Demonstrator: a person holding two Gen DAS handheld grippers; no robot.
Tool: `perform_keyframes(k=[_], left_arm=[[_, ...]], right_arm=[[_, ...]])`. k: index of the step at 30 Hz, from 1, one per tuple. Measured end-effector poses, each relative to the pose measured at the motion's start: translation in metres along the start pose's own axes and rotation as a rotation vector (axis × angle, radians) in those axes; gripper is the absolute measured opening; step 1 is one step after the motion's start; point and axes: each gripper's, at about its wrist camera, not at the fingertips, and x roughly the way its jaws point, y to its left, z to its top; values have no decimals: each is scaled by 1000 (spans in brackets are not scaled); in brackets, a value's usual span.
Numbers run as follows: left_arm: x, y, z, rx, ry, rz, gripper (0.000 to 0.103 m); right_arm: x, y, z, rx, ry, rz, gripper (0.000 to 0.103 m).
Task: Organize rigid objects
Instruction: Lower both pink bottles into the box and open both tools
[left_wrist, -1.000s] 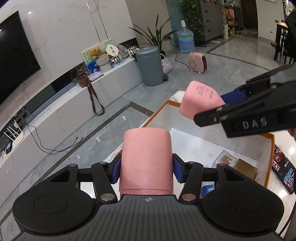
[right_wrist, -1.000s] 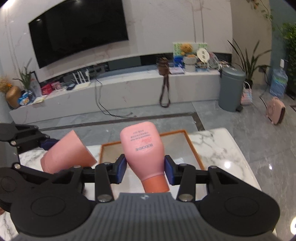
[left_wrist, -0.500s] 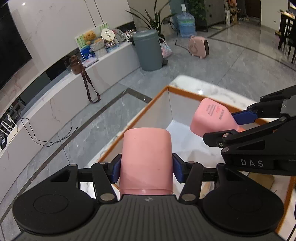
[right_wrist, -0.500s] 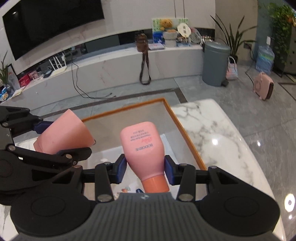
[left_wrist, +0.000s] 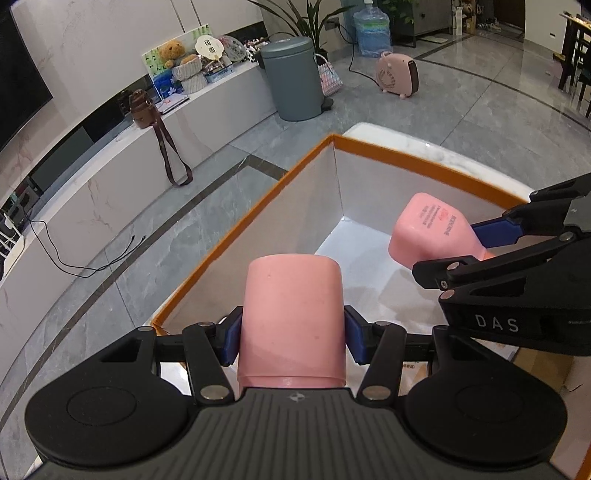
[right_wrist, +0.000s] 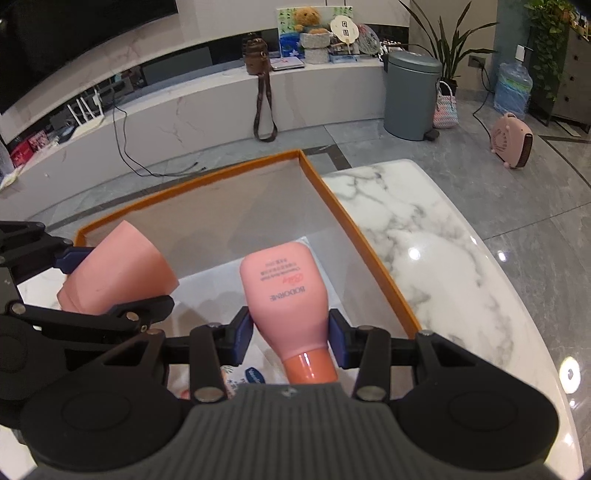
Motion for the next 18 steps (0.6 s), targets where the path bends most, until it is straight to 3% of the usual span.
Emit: perform_keyframes(k=[11, 18], left_arm=[[19, -2, -5, -15, 43, -12, 63], [25, -16, -10, 43, 46, 6, 63]], right_arm=[[18, 2, 0, 5, 35, -24, 45], [27, 14, -2, -12, 52, -15, 45]])
